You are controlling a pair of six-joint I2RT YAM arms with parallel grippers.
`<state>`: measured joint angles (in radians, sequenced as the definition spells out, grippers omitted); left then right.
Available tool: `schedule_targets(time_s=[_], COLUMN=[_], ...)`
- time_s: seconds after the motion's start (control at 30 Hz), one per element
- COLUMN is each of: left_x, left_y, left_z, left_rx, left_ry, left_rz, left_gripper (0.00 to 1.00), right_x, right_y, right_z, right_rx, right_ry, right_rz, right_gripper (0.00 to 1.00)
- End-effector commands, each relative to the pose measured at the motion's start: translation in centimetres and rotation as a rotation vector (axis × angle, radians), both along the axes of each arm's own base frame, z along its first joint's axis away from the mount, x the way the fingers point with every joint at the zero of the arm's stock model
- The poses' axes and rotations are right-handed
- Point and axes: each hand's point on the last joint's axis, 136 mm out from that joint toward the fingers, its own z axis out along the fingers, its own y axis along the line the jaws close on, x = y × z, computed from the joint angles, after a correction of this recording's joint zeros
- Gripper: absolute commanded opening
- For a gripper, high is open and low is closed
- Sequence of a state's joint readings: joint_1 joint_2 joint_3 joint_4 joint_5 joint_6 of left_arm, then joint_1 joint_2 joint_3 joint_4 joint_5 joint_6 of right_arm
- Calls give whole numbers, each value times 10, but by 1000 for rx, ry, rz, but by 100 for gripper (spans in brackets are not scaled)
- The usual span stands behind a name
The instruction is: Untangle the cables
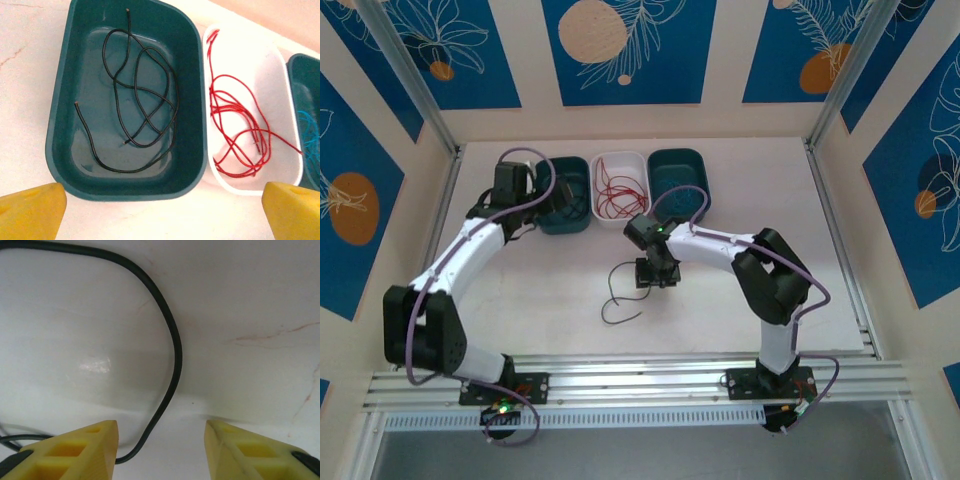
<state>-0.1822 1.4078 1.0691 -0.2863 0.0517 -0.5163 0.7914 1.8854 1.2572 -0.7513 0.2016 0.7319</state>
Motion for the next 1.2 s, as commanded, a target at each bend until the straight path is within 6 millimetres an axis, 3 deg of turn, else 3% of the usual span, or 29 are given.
schedule_targets(time_s=[0.0,0.2,0.43,0.57,0.7,0.93,1.17], left_x=[-15,-46,-69,-76,-82,-102,-121], left_y=[-4,6,17,20,9,-32,-68], left_z=[15,10,-4,-13,-16,-4,-5], left_rx=[-49,-88,-100,-102,-130,-206,-280], left_ry=[-69,-98,-96,-95,-87,-132,-180], left_rz=[-8,49,104,119,53,-184,-381], left_gripper=[100,100,100,100,100,100,100], right_x=[-5,-14,-19,-15,-3,24,33], right_y=[7,8,7,6,7,16,27], right_z=[-3,-13,-24,-19,0,58,99], right_rx=[6,-24,-55,-62,-46,75,192], right_ry=[32,53,64,32,-43,-278,-435], right_rz=[-10,3,13,21,34,74,143], right_gripper=[46,37,11,1,0,0,0])
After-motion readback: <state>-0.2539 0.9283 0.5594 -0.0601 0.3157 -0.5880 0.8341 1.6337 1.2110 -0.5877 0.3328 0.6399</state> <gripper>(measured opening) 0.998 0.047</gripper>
